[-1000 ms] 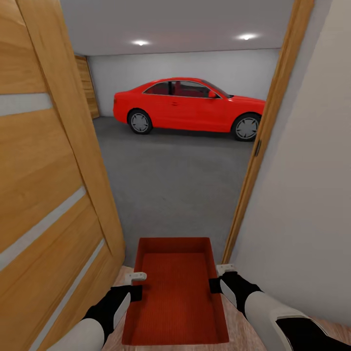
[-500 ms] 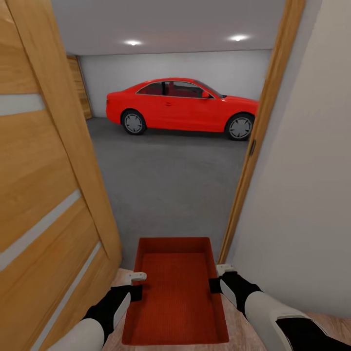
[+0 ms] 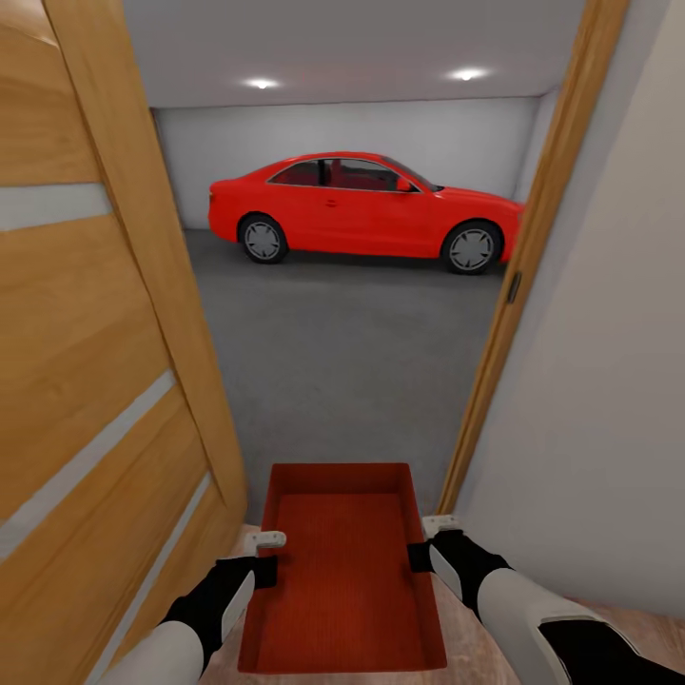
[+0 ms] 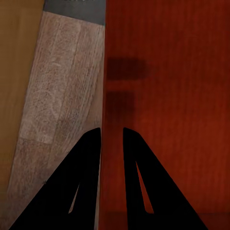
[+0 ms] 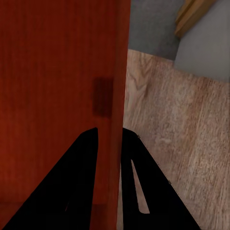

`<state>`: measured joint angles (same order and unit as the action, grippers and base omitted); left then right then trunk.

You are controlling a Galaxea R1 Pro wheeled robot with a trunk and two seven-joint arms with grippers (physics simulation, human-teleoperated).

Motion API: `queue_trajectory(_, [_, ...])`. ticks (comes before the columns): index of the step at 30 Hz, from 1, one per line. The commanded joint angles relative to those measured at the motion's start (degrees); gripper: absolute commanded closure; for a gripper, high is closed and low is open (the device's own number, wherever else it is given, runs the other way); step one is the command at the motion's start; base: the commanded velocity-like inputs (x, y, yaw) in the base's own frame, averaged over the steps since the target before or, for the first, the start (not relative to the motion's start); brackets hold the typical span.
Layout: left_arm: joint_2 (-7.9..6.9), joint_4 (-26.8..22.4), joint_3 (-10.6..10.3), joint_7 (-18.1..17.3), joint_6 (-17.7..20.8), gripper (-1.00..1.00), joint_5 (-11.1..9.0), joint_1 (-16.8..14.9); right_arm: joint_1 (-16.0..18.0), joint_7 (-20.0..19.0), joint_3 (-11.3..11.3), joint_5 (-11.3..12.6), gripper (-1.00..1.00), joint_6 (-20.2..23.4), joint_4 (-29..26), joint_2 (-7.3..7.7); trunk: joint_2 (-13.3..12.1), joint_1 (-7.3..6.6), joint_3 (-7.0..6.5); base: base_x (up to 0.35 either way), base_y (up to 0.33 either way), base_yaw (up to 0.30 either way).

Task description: Move the two storage containers from the living room to the garage. In the garage, place one container on the floor and stack the other container on top of it (either order is fine).

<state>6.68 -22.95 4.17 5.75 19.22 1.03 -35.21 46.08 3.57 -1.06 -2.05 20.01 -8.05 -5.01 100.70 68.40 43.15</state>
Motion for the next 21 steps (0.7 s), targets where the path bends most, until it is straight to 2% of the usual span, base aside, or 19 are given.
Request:
queue_trajectory(1, [-0.70, 0.12, -1.07, -0.30, 0.91, 1.00, -1.65, 0.03, 0.07, -0.23, -3.31, 1.17, 1.00, 0.29, -0.26, 0.00, 0.03, -0.01, 0.05, 0.000, 0.205, 0.000])
queue_trajectory(9, [-0.70, 0.10, -1.09, -0.30, 0.91, 1.00, -1.64, 0.02, 0.07, -0.23, -3.33, 1.17, 1.00, 0.29, -0.22, 0.00, 0.03, -0.01, 0.05, 0.000, 0.048, -0.031])
queue_trajectory(21, [-0.70, 0.10, -1.09, -0.30, 0.91, 1.00, -1.64, 0.03, 0.06, -0.23, -3.33, 1.17, 1.00, 0.29, -0.21, 0.00, 0.03, -0.01, -0.11, 0.000, 0.002, -0.237])
